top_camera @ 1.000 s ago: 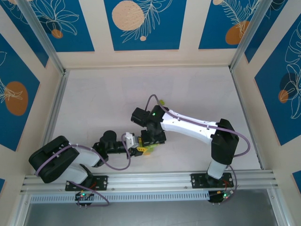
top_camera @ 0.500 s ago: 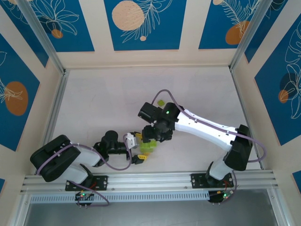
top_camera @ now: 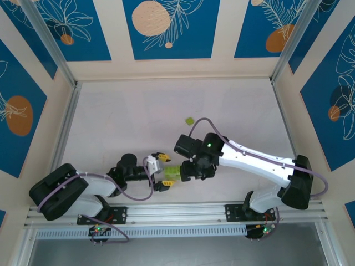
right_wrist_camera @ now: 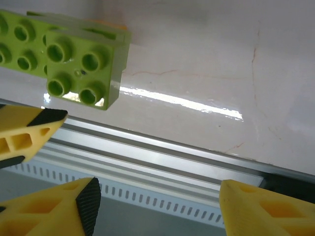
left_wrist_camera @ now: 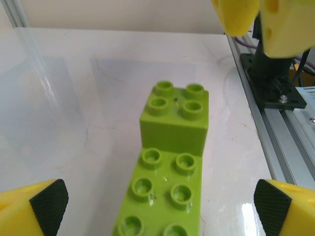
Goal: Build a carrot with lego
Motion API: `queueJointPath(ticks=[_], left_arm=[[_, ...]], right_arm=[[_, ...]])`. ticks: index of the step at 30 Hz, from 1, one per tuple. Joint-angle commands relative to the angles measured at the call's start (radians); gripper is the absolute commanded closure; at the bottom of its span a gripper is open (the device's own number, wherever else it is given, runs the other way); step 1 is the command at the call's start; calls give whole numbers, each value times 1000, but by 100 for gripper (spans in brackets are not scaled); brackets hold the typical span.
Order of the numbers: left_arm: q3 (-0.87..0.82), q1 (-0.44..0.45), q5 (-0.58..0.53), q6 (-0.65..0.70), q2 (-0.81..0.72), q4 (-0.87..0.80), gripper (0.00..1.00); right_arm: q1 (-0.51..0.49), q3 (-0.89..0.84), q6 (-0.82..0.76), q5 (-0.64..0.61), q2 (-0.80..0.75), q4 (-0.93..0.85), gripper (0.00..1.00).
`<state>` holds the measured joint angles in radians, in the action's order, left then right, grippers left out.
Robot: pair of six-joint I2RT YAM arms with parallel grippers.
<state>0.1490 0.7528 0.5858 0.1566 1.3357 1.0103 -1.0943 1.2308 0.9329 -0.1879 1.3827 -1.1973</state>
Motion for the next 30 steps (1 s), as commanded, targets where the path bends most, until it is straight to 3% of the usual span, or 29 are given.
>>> queueJointPath(ticks=[1,8,17,30], left_arm=[[-9,0,-10,4,-7,24,1],[18,-20,8,7,-1,9,1],[67,-57,63,13,77,4,1],[82,-62,137,12,75,-25,1]], right_arm=[[-15,-50,38,63,-33,41,35],[-18,-118,31,96,-1,136,36],[67,-150,-20,107,17,197,37],[174,-114,-99,87,66,201,39]])
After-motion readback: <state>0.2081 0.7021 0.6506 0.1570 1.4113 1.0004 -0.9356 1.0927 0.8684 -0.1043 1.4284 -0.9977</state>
